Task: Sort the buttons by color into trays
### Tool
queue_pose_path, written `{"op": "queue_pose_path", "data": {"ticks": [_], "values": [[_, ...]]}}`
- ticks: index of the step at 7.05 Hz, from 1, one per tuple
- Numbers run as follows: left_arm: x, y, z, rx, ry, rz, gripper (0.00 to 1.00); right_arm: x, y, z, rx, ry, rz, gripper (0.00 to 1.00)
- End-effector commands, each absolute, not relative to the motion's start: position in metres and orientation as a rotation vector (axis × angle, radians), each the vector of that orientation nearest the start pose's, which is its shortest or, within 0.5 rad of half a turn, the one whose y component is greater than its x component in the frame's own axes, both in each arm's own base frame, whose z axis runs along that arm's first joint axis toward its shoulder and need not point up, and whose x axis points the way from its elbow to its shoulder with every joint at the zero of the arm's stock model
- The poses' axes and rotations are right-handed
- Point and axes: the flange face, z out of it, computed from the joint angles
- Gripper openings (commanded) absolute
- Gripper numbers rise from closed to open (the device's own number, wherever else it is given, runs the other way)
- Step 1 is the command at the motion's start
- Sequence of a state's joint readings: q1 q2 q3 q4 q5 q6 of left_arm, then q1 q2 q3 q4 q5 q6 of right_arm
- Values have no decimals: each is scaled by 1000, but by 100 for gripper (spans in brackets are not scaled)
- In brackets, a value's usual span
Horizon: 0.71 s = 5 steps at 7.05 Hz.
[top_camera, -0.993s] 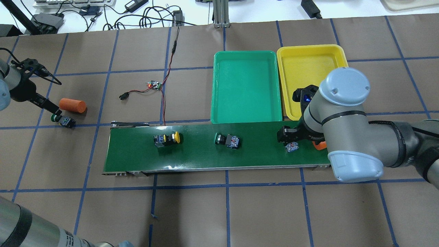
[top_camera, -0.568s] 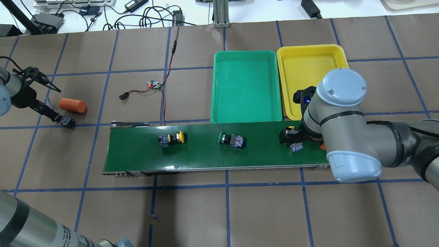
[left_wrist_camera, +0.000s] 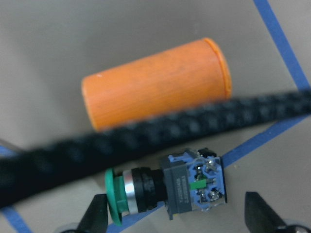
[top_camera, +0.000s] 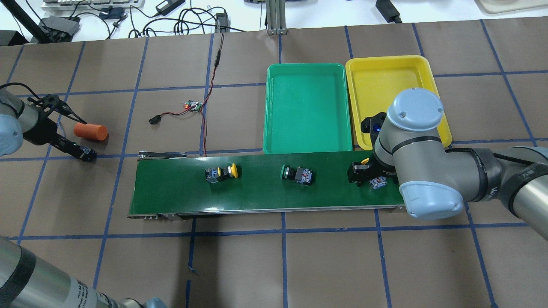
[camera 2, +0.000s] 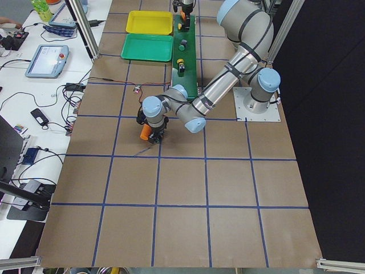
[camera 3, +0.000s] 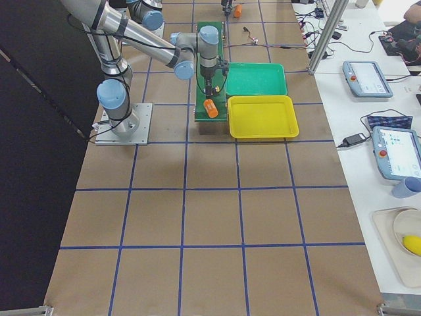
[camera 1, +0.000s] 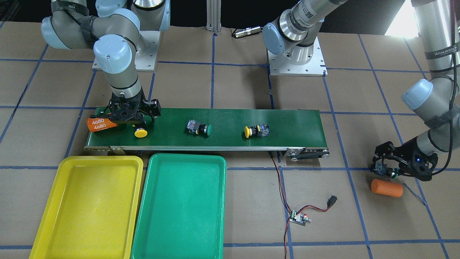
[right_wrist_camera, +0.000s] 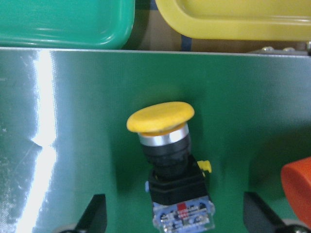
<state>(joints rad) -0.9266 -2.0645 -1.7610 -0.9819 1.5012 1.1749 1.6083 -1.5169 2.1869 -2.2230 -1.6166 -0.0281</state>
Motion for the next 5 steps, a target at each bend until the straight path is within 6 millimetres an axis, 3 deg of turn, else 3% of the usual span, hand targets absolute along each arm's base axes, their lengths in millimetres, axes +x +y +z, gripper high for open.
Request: {"op": "queue_pose_path", "data": {"ticks": [1, 2, 3, 4, 5], "values": [[249, -562, 177, 850, 3111, -12, 77, 142, -428, 246, -164, 3185, -6, 0], [252, -566, 181, 845, 3074, -56, 40, 142, -430, 248, -163, 3185, -20, 0], [251, -565, 193, 821, 3067, -60, 0, 139, -447, 266, -150, 3186, -66, 0], [238, -567, 209, 737, 3067, -46, 0, 127, -476, 292, -130, 3188, -84, 0], [209, -561, 230, 596, 3144, 25, 0, 104, -513, 298, -82, 3189, -49, 0]]}}
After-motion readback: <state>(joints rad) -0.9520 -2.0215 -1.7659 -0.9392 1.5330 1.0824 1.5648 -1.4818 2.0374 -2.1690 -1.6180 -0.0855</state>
